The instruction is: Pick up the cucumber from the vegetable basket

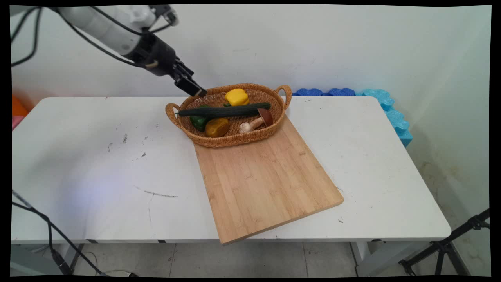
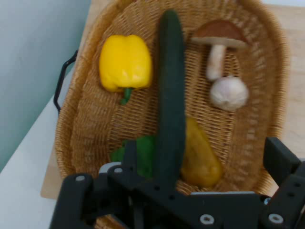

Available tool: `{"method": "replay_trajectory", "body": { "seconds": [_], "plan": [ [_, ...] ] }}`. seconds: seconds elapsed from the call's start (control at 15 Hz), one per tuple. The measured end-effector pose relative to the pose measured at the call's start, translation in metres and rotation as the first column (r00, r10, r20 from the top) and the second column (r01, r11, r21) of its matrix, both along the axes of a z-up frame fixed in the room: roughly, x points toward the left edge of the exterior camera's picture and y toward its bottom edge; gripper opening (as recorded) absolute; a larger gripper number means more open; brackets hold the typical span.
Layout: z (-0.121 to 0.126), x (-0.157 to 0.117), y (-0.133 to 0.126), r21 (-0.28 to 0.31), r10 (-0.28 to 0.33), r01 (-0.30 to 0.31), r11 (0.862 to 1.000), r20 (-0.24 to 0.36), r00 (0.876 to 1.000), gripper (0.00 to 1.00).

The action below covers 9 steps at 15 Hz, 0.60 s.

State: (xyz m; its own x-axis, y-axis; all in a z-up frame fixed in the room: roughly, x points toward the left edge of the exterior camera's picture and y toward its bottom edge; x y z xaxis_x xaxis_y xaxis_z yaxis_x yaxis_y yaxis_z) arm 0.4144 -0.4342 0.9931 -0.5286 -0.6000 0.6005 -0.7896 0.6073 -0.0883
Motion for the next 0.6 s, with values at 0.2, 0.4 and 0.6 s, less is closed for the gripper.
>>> {"method": "replay_trajectory", "body": {
  "seconds": [0.2, 0.4, 0.6],
  "plan": [
    [-0.02, -0.009, -0.028, 0.029, 0.035, -0.036, 0.999, 0.029, 0.999, 1.0],
    [-0.041, -0.017, -0.051, 0.058, 0.059, -0.062, 0.996, 0.05, 0.997, 1.0],
    [-0.06, -0.026, -0.069, 0.085, 0.074, -0.079, 0.993, 0.063, 0.995, 1.0]
  ]
}}
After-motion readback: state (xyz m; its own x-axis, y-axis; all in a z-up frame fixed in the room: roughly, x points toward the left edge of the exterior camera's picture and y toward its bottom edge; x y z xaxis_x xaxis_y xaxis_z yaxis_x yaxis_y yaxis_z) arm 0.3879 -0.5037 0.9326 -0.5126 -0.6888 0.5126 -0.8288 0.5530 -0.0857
